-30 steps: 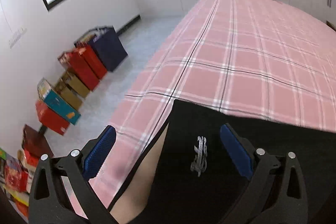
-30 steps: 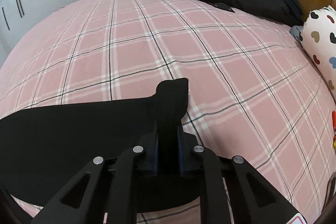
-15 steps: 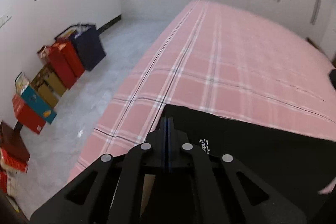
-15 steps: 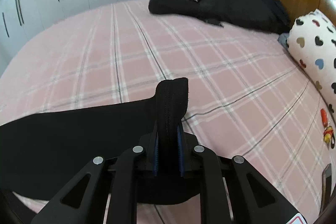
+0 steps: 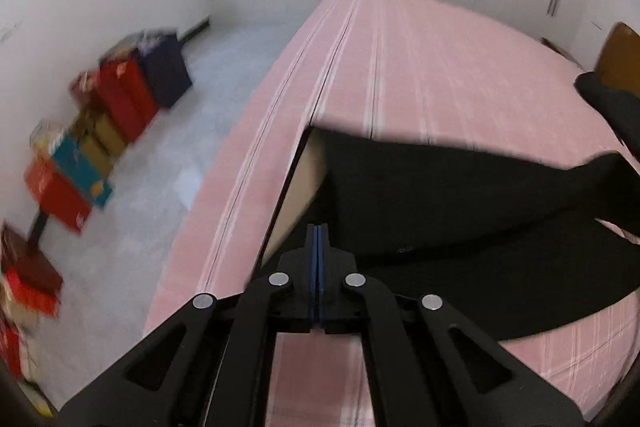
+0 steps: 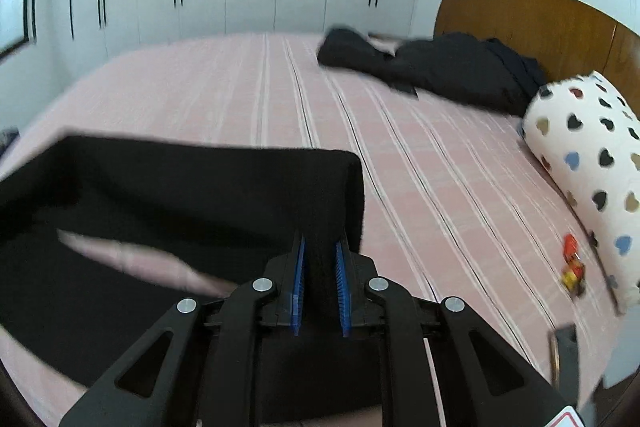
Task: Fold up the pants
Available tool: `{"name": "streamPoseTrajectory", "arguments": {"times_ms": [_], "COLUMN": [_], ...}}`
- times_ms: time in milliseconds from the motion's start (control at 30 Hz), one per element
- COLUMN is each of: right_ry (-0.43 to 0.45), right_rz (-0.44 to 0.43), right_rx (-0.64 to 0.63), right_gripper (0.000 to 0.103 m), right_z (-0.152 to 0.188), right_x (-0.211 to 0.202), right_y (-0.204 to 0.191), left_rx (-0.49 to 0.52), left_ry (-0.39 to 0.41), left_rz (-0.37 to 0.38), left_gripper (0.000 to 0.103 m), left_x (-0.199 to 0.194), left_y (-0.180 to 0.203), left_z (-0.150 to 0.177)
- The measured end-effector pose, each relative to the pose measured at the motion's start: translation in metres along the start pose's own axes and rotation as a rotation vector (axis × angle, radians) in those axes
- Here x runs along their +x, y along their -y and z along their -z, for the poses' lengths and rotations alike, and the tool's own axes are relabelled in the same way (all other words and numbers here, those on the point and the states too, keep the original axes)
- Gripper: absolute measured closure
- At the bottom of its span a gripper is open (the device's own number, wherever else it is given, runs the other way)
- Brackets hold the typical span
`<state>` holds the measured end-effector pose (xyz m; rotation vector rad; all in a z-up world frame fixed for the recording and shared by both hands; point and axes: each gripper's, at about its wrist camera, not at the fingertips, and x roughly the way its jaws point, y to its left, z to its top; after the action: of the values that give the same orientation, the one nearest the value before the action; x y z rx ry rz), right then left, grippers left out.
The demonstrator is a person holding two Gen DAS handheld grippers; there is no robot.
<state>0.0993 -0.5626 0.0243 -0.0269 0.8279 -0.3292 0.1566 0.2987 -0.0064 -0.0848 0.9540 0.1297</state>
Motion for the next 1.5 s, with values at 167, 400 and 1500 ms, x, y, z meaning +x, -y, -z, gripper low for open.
{"name": "streamPoseTrajectory", "arguments": {"times_ms": [167,400,1500], "right_ry": [-0.037,0.016,-0.283], "right_rz": [0.092,-0.022,-0.401], "right_rx": [0.075,0.185,0.629], "right_gripper": [0.066,0.049,0.065], "right_z": [0.042,0.063,0.057], "right_x": [-0.008,-0.053,0.012], "right_y": [0.019,0.009,-0.018], "left_rx": [-0.289,-0.406,-0.477], "left_ry": [-0.080,-0.161,-0.333], "left_rz": [0.127,0.307,0.271], "left_gripper": [0.051,0.006,0.096], "left_x": [0.003,0.020,0.042], "left_y": [-0.031,0.020,-0.029], "left_z": [0.035,0.016,-0.009]}}
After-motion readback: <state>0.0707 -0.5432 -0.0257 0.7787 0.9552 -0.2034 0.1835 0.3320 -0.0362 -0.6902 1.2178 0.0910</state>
